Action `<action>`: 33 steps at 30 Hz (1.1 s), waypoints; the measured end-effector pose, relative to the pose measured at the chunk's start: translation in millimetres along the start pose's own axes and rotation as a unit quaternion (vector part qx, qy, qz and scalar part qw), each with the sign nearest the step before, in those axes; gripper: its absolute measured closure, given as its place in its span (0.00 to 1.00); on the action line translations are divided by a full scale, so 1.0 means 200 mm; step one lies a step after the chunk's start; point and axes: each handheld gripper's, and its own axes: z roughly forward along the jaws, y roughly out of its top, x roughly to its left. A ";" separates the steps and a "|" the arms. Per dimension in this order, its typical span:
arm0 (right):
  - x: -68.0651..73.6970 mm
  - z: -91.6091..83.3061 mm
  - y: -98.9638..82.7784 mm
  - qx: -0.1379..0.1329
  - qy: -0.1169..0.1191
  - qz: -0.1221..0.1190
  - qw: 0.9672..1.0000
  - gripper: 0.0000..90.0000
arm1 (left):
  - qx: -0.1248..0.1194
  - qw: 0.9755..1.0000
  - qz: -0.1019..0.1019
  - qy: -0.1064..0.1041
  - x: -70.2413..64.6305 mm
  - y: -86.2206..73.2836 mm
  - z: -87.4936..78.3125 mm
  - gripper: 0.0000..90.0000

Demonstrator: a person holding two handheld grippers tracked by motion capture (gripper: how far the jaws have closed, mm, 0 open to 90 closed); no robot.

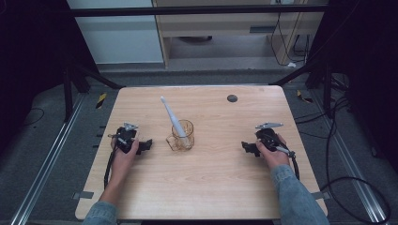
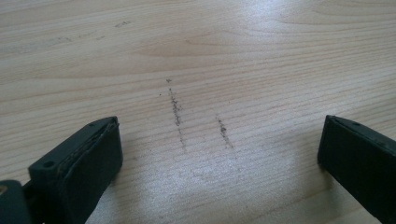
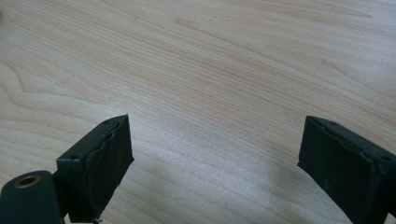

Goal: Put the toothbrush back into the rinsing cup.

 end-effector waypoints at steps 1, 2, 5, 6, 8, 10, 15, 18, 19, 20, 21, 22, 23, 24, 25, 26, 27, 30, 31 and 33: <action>0.00 0.00 0.00 -0.001 0.002 0.002 1.000 0.11 | 0.000 1.000 0.000 0.000 0.00 0.00 0.00 0.00; 0.00 0.01 0.00 -0.001 0.000 0.002 1.000 0.11 | 0.000 1.000 0.000 0.000 0.00 0.00 0.00 0.00; -0.01 0.02 -0.01 -0.006 -0.009 -0.002 1.000 0.11 | 0.000 1.000 0.000 0.000 0.00 0.00 0.00 0.00; -0.01 0.02 -0.01 -0.008 -0.010 0.001 1.000 0.11 | 0.000 1.000 0.000 0.000 0.00 0.00 0.00 0.00; -0.02 0.03 -0.01 -0.014 -0.013 0.005 1.000 0.11 | 0.000 1.000 0.000 0.000 0.00 0.00 0.00 0.00; -0.03 0.03 -0.01 -0.015 -0.016 0.007 1.000 0.11 | 0.000 1.000 0.000 0.000 0.00 0.00 0.00 0.00; -0.04 0.05 -0.01 -0.021 -0.026 0.014 0.999 0.11 | 0.000 1.000 0.000 0.000 0.00 0.00 0.00 0.00; -0.05 0.06 -0.01 -0.023 -0.029 0.021 0.999 0.11 | 0.000 1.000 0.000 0.000 0.00 0.00 0.00 0.00; -0.05 0.06 -0.01 -0.024 -0.030 0.022 0.999 0.11 | 0.000 1.000 0.000 0.000 0.00 0.00 0.00 0.00; -0.05 0.07 -0.01 -0.024 -0.032 0.023 0.999 0.10 | 0.000 1.000 0.000 0.000 0.00 0.00 0.00 0.00; -0.05 0.07 -0.01 -0.026 -0.033 0.024 0.999 0.11 | 0.000 1.000 0.000 0.000 0.00 0.00 0.00 0.00; -0.06 0.08 -0.02 -0.025 -0.032 0.027 0.999 0.11 | 0.000 1.000 0.000 0.000 0.00 0.00 0.00 0.00; -0.06 0.08 -0.02 -0.025 -0.033 0.027 0.999 0.10 | 0.000 1.000 0.000 0.000 0.00 0.00 0.00 0.00; -0.06 0.08 -0.02 -0.024 -0.035 0.029 0.999 0.10 | 0.000 1.000 0.000 0.000 0.00 0.00 0.00 0.00; -0.06 0.09 -0.02 -0.024 -0.035 0.031 0.999 0.10 | 0.000 1.000 0.000 0.000 0.00 0.00 0.00 0.00; -0.06 0.09 -0.02 -0.025 -0.035 0.032 0.999 0.10 | 0.000 1.000 0.000 0.000 0.00 0.00 0.00 0.00; -0.06 0.10 -0.03 -0.025 -0.035 0.032 0.999 0.10 | 0.000 1.000 0.000 0.000 0.00 0.00 0.00 0.00; -0.05 0.10 -0.03 -0.029 -0.039 0.030 0.998 0.09 | 0.000 1.000 0.000 0.000 0.00 0.00 0.00 0.00; -0.04 0.11 -0.03 -0.027 -0.043 0.025 0.998 0.09 | 0.000 1.000 0.000 0.000 0.00 0.00 0.00 0.00; -0.03 0.12 -0.02 -0.021 -0.051 0.012 0.998 0.08 | 0.000 1.000 0.000 0.000 0.00 0.00 0.00 0.00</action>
